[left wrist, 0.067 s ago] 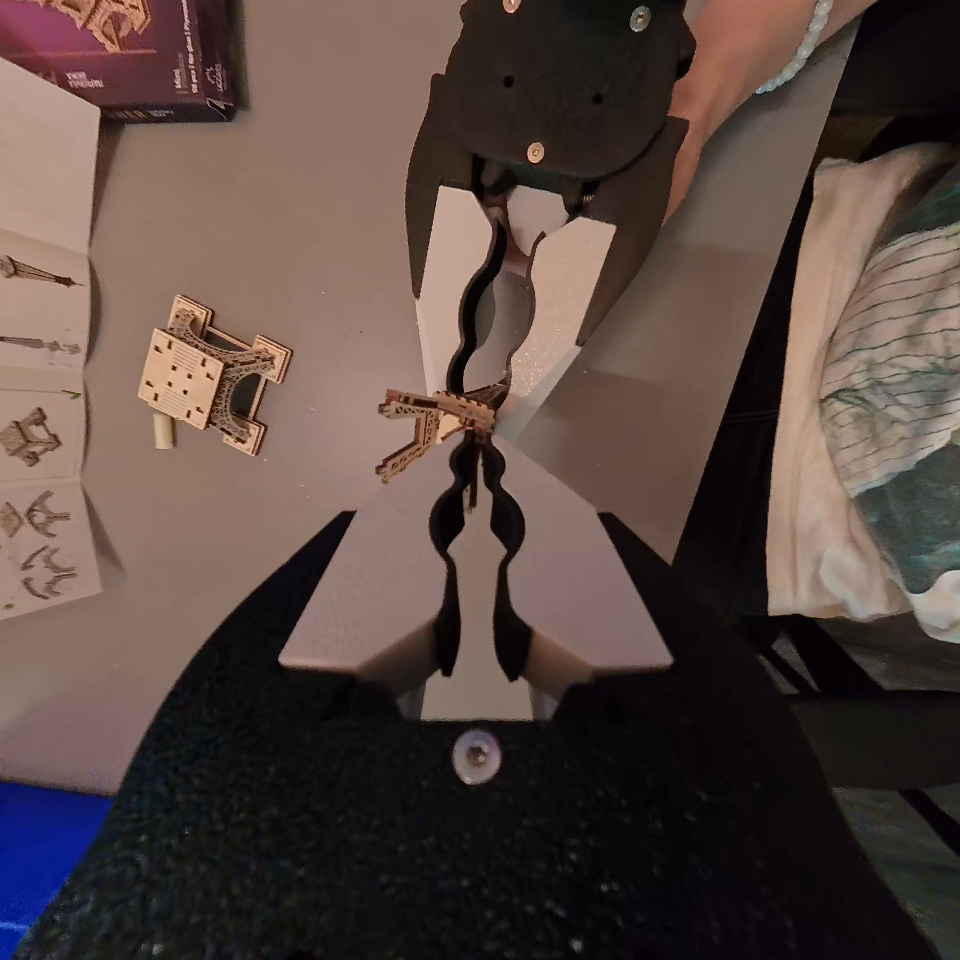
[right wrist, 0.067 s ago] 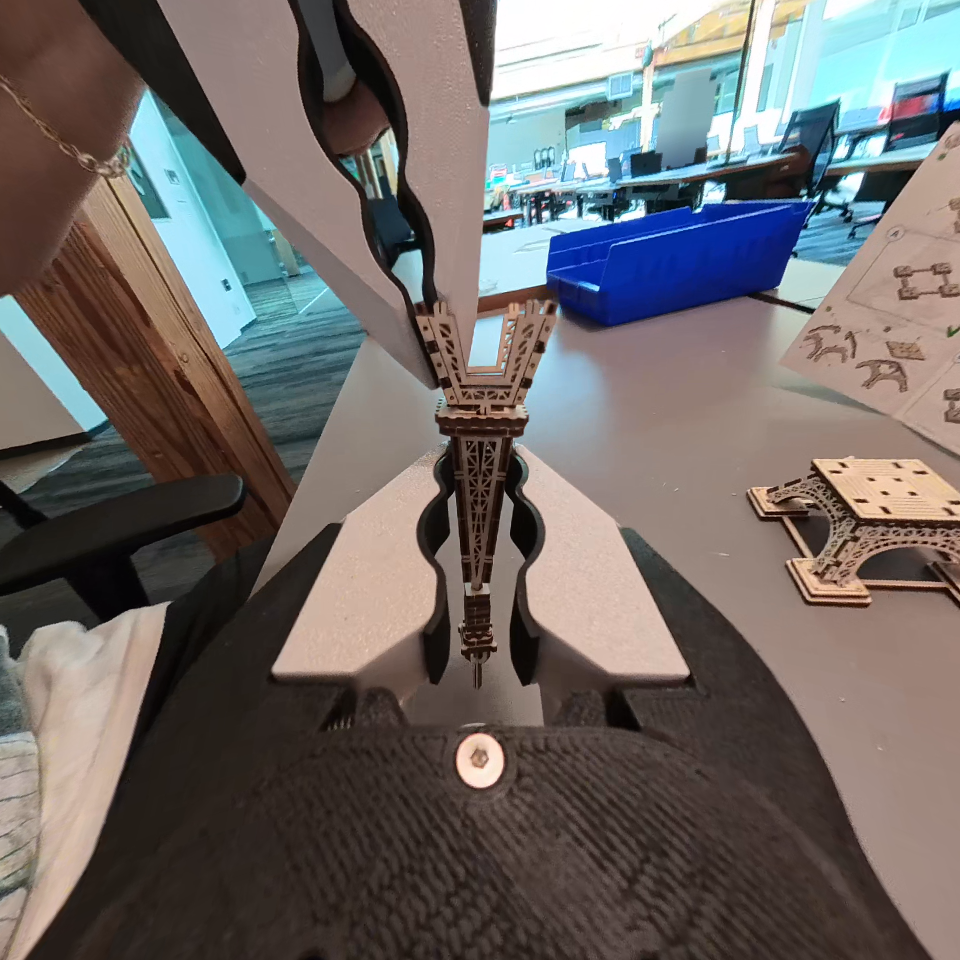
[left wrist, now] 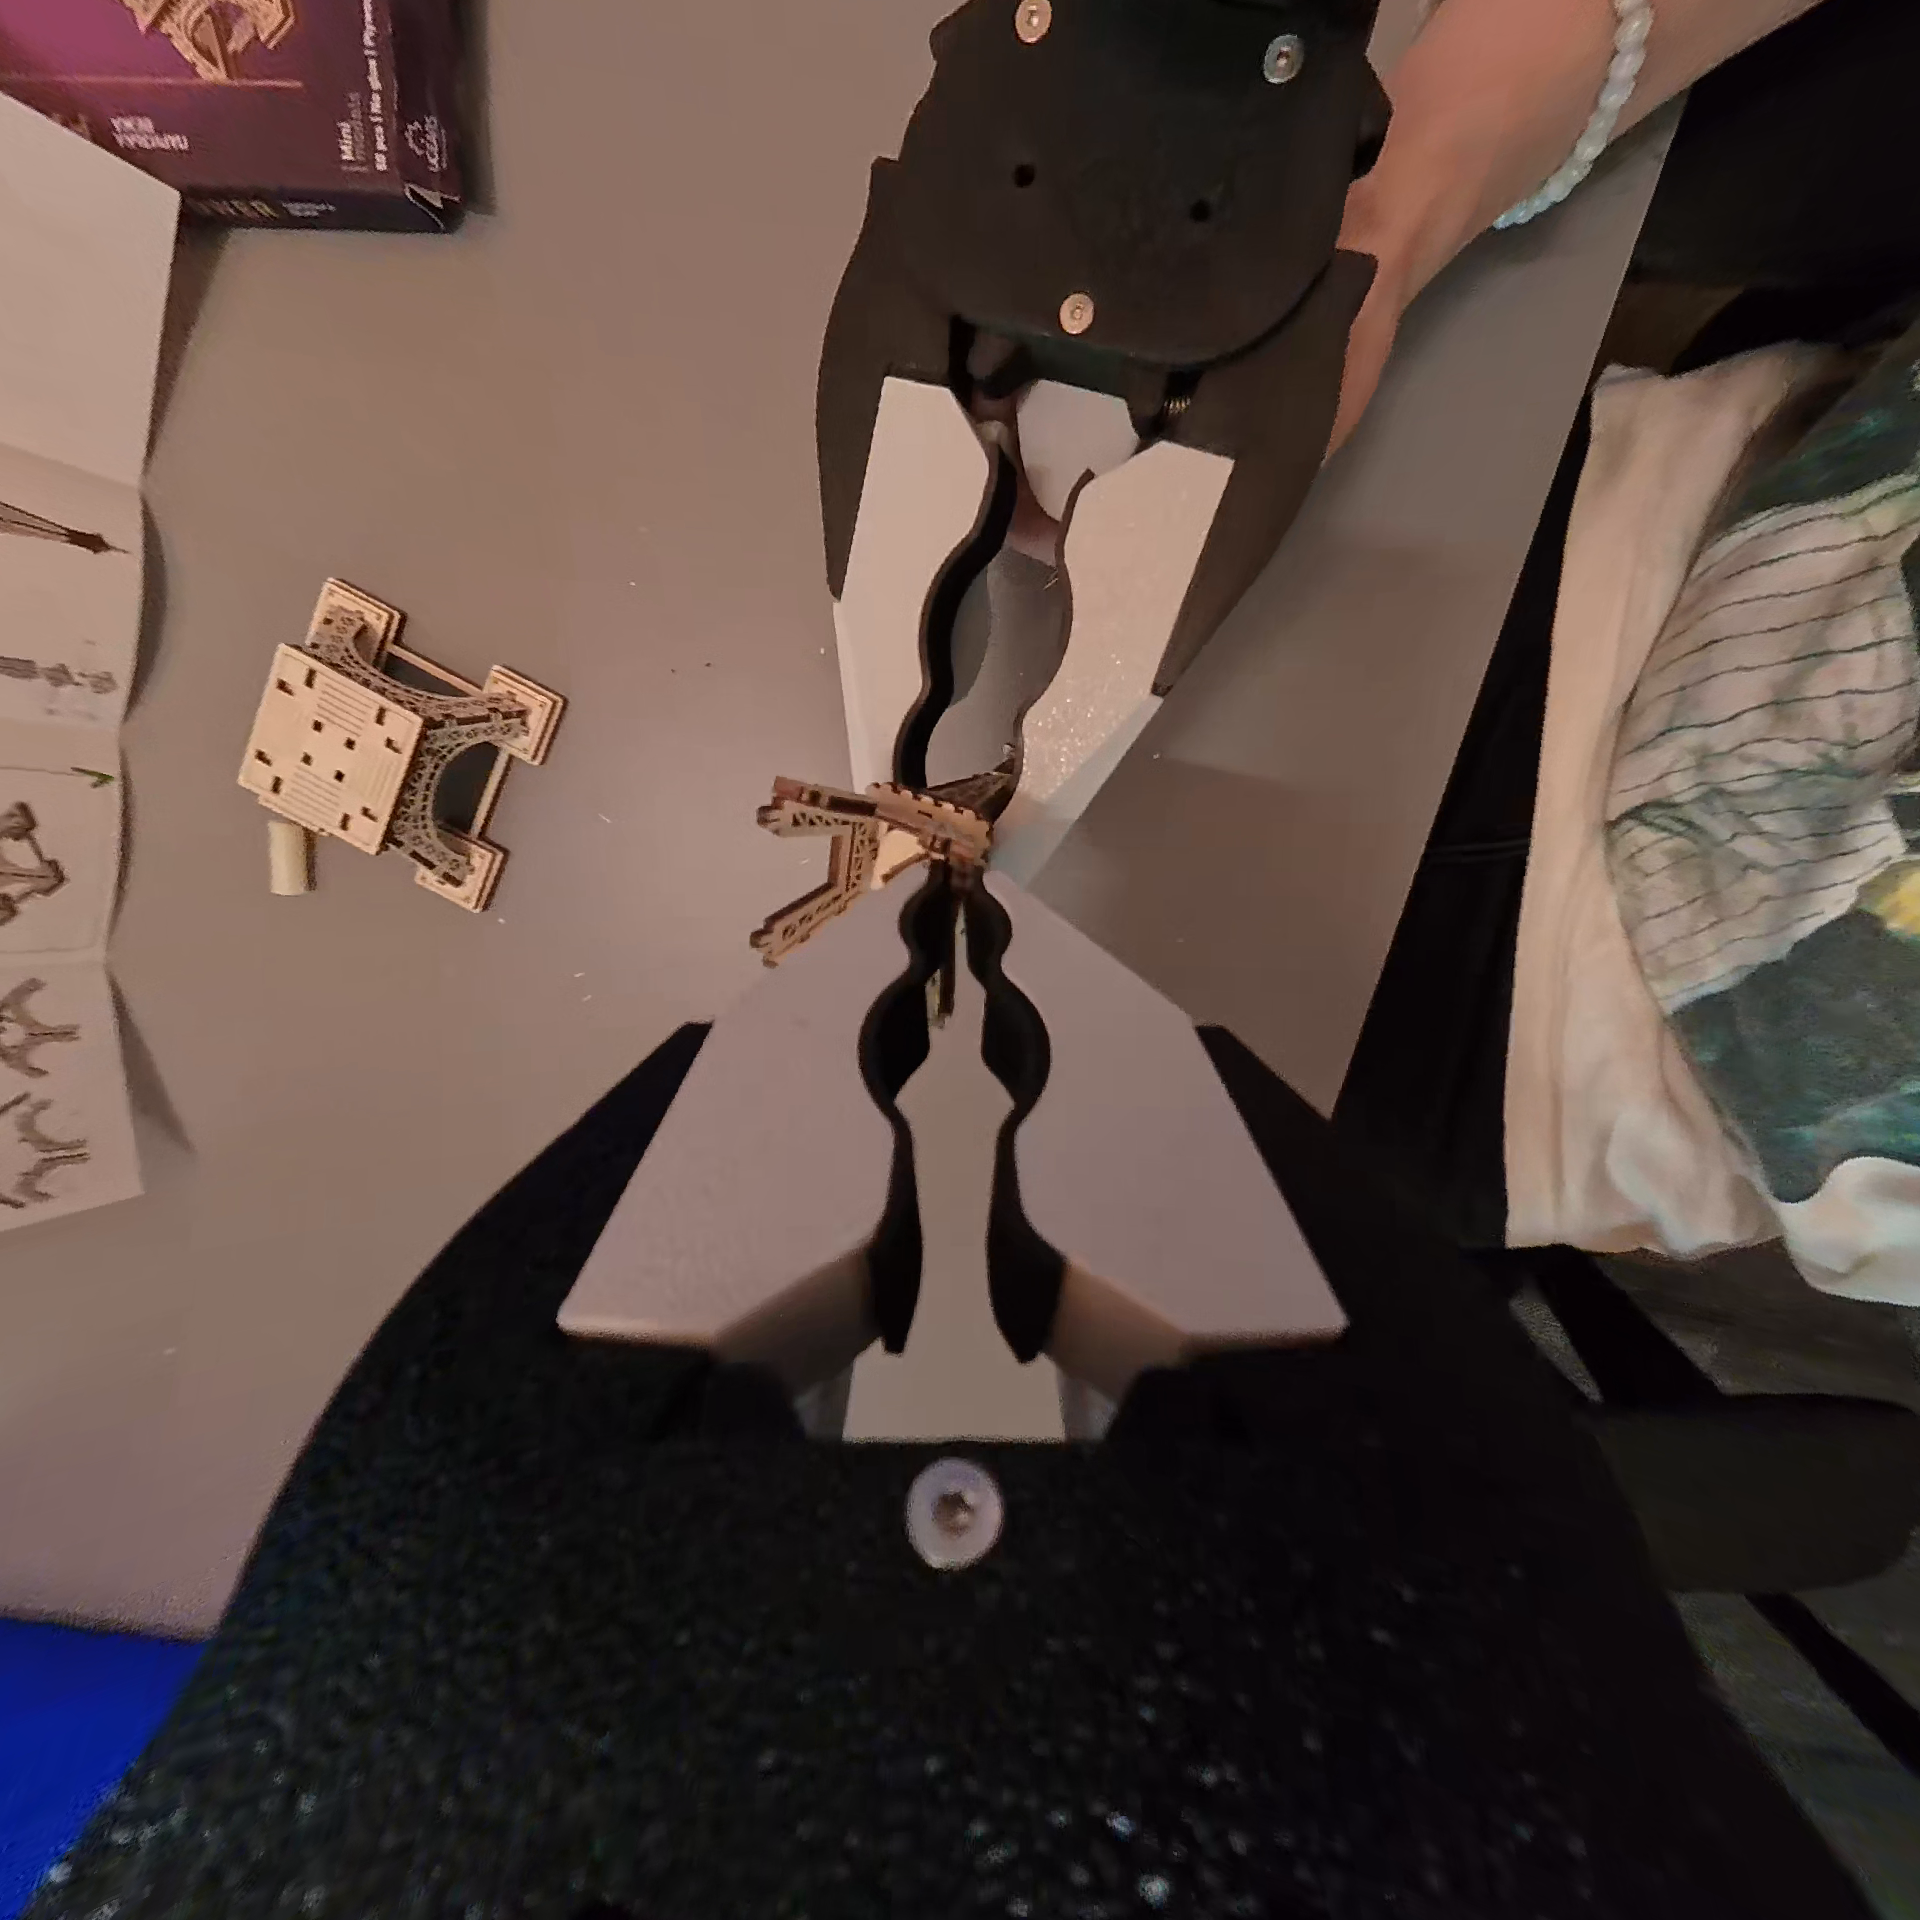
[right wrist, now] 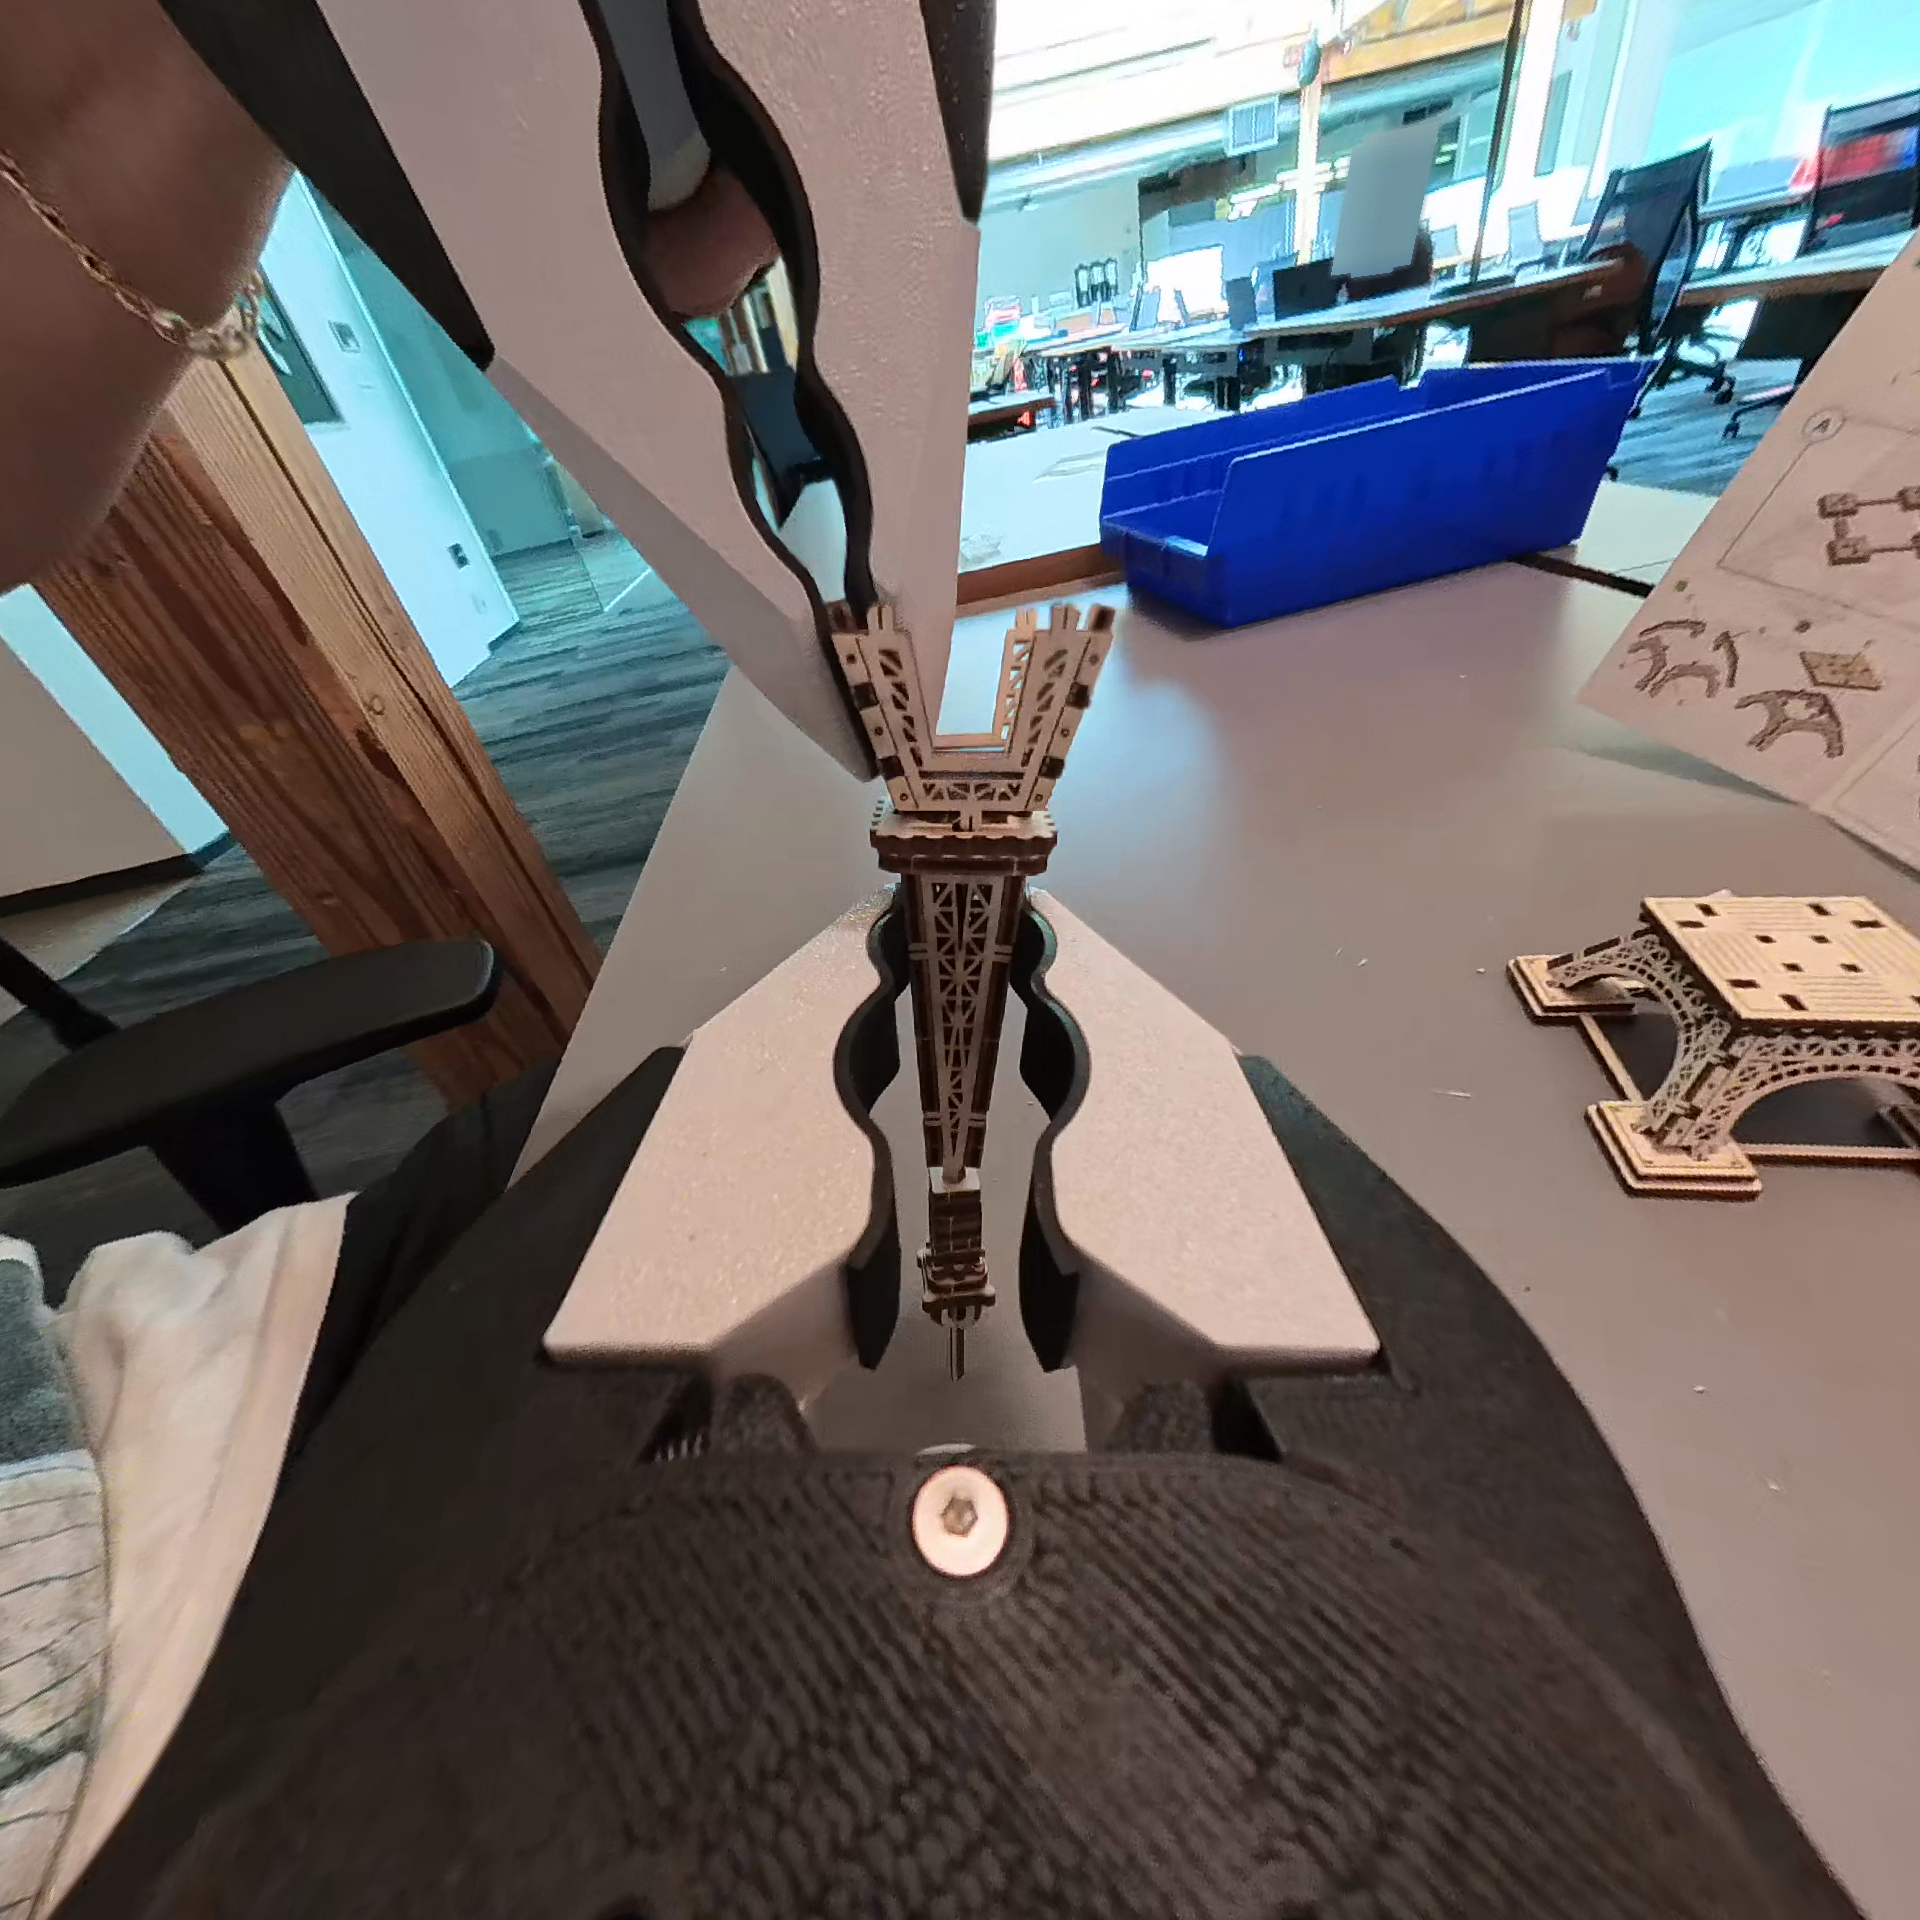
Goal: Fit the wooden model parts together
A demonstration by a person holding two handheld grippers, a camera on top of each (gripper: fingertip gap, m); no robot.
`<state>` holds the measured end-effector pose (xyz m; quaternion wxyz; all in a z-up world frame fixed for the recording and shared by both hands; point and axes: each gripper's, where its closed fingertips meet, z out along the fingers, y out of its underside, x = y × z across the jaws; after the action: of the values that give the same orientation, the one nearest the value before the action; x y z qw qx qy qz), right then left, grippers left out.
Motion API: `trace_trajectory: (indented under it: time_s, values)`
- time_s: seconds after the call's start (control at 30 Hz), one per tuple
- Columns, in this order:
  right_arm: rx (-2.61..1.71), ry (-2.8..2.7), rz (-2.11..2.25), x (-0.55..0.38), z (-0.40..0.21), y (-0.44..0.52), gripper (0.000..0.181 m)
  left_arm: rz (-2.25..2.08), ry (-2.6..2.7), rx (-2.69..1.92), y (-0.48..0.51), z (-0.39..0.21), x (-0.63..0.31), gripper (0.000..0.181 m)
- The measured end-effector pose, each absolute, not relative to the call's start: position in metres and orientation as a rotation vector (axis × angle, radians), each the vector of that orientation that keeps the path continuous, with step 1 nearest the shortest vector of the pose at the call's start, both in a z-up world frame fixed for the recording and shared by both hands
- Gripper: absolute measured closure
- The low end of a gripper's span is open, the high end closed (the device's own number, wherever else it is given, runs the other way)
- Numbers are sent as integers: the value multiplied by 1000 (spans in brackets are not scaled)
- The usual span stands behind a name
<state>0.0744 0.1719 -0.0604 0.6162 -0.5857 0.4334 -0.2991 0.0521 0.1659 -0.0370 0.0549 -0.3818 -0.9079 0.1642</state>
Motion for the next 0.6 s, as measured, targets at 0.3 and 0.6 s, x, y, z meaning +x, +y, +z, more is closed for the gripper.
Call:
trace_trajectory:
  time_s: [0.3,0.6]
  values:
    - [-1363,1025,-609,76,-67,176,166,469,-2767,-1132,167,-42,53,180]
    - [-1375,1045,-621,78,-67,172,166,431,-2811,-1188,162,-42,52,180]
